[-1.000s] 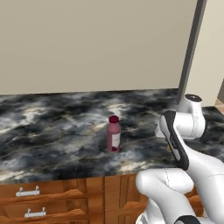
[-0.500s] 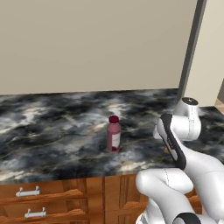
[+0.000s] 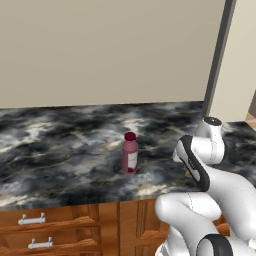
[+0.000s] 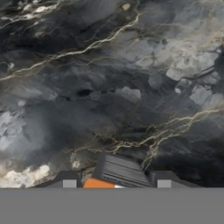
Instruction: Move the drinks to the dining counter.
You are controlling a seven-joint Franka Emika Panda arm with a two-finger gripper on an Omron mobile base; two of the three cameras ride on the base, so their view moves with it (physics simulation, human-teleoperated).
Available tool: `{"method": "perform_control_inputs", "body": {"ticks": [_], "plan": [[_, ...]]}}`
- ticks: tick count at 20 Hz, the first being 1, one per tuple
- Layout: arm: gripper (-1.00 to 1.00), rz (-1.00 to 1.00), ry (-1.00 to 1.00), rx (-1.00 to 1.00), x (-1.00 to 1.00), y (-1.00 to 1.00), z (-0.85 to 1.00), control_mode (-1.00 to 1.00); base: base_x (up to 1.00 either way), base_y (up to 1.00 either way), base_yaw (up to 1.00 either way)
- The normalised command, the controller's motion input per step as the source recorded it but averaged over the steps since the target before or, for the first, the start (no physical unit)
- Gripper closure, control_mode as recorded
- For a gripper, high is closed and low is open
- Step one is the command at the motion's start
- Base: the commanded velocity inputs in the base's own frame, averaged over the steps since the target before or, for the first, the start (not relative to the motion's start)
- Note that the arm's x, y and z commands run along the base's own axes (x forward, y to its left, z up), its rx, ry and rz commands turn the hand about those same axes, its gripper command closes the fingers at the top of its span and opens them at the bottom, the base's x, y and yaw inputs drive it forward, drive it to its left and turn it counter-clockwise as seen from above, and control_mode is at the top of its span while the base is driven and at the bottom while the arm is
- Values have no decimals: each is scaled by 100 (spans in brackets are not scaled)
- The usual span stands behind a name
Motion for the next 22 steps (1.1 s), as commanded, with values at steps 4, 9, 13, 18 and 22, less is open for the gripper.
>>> {"method": "perform_control_inputs", "body": {"ticks": [4,9,13,18,22], "plan": [[100,0,0,0,3,-2,-17,-100,0,0,0],[100,0,0,0,1,-1,-18,-100,0,0,0],[100,0,0,0,4,0,-23,-100,0,0,0],[100,0,0,0,7,-1,-24,-100,0,0,0],[100,0,0,0,12,0,-25,-100,0,0,0]]}}
